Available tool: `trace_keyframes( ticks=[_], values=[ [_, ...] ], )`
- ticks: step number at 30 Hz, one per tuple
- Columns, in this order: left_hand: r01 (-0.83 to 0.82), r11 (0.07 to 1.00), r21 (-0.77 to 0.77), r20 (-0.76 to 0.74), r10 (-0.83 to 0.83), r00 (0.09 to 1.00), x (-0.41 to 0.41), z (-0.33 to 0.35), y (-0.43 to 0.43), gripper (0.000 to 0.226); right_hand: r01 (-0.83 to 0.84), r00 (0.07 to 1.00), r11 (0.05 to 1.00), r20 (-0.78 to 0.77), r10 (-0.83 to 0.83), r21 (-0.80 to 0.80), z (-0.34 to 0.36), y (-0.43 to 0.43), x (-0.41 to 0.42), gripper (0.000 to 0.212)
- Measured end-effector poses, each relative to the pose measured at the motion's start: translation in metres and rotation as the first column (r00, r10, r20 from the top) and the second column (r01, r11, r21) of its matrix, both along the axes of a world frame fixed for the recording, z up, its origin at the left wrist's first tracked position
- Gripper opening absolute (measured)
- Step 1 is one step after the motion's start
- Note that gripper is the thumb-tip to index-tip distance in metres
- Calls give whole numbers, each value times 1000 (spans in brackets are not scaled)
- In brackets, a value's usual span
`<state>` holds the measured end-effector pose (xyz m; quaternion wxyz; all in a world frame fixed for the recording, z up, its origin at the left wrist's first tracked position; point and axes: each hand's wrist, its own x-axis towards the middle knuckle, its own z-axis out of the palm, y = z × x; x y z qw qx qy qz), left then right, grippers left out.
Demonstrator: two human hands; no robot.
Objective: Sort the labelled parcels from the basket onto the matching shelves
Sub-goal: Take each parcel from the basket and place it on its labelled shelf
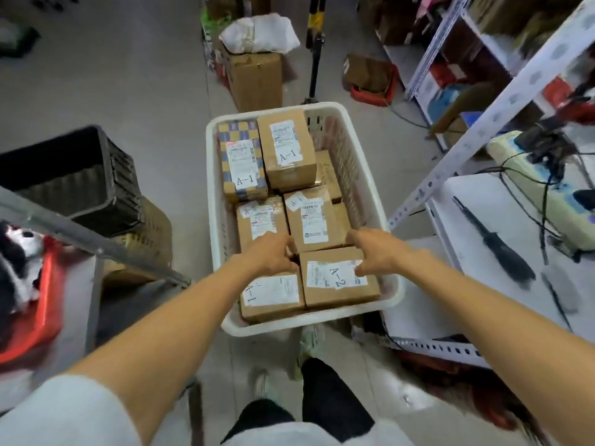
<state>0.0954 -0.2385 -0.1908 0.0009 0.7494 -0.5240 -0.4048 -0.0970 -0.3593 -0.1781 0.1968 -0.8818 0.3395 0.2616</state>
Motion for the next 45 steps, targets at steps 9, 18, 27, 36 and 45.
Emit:
trace_keyframes(
  ticks=[9,18,27,36,45],
  values=[
    [-47,990,130,-90,59,994,-12,-86,-29,48,-96,991,993,-84,102,73,-96,-18,6,88],
    [-140,956,257,-165,186,969,5,-142,-9,42,-245,924,969,-309,224,-29,-173,2,0,135],
    [-139,977,161,-213,172,962,5,-139,-29,41,-276,934,953,-269,235,-125,-175,-5,3,144],
    [-211,977,-27,-131,206,970,9,-88,-53,41,-465,883,871,-152,444,-156,-86,-24,11,143],
    [-161,940,302,-463,292,837,51,15,-90,103,-691,637,540,-52,769,-480,38,-57,43,114]
  ],
)
